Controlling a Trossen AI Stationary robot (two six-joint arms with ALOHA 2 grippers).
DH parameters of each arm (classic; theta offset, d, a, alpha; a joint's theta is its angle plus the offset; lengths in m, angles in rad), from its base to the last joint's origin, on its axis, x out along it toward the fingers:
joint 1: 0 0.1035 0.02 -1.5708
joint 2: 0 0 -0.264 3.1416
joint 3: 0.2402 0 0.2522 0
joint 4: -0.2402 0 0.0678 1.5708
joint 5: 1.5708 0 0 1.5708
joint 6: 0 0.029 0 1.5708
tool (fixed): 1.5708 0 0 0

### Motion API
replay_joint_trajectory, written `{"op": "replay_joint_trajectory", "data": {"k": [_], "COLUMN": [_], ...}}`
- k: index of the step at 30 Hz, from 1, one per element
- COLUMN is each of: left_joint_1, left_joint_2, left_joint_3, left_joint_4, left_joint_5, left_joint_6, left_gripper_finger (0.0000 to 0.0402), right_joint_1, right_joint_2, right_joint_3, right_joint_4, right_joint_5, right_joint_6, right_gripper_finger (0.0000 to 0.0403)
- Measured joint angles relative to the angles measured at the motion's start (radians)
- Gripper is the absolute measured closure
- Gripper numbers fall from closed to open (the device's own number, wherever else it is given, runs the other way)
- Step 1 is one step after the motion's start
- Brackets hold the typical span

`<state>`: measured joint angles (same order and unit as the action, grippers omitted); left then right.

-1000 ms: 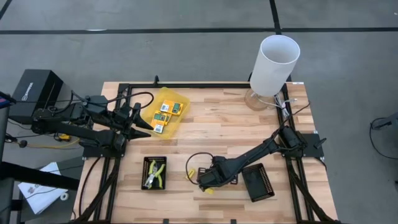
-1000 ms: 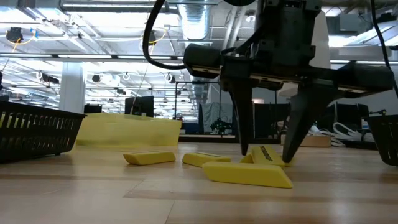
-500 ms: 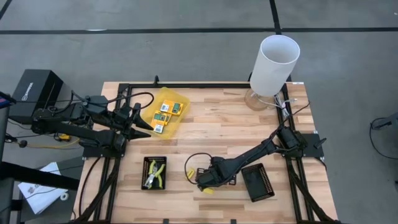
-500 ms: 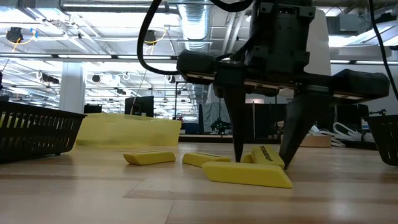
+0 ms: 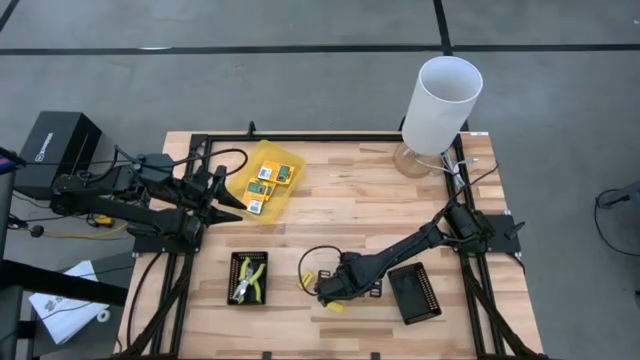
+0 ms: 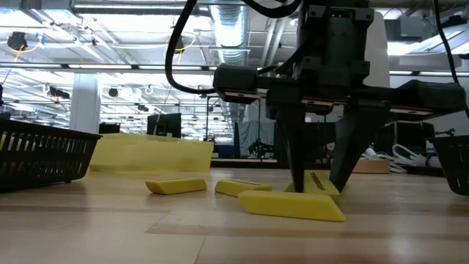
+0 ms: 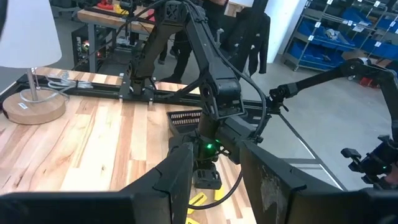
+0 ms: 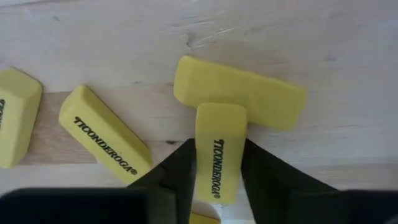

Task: Pick & Place School Supplies
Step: Put the yellow eraser into the right black bin

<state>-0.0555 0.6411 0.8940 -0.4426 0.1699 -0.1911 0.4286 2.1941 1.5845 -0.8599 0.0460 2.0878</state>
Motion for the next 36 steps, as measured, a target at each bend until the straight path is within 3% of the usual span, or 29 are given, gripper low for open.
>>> {"op": "replay_joint_trajectory", "data": {"k": [5, 20, 29, 36], "left_joint_1": [0.000, 0.000, 0.000, 0.000], "left_joint_2": [0.000, 0.000, 0.001, 0.001], "left_joint_3": [0.000, 0.000, 0.000, 0.001], "left_joint_4": [0.000, -0.006, -0.007, -0.007], "left_joint_5": [0.000, 0.000, -0.001, -0.001], "left_joint_6": [0.000, 0.000, 0.000, 0.000], "left_gripper_finger": [0.0273, 0.0273, 0.0273, 0.0273], "right_joint_1": [0.000, 0.012, 0.031, 0.043], "right_joint_2": [0.000, -0.015, -0.088, -0.129], "right_joint_3": [-0.001, 0.004, 0.093, 0.222], "right_joint_4": [-0.004, -0.006, -0.136, -0.366], "right_joint_5": [0.001, 0.029, 0.129, 0.188], "right_joint_6": [-0.029, -0.045, -0.056, -0.077], "right_gripper_finger": [0.0345, 0.0345, 0.0345, 0.0345]}}
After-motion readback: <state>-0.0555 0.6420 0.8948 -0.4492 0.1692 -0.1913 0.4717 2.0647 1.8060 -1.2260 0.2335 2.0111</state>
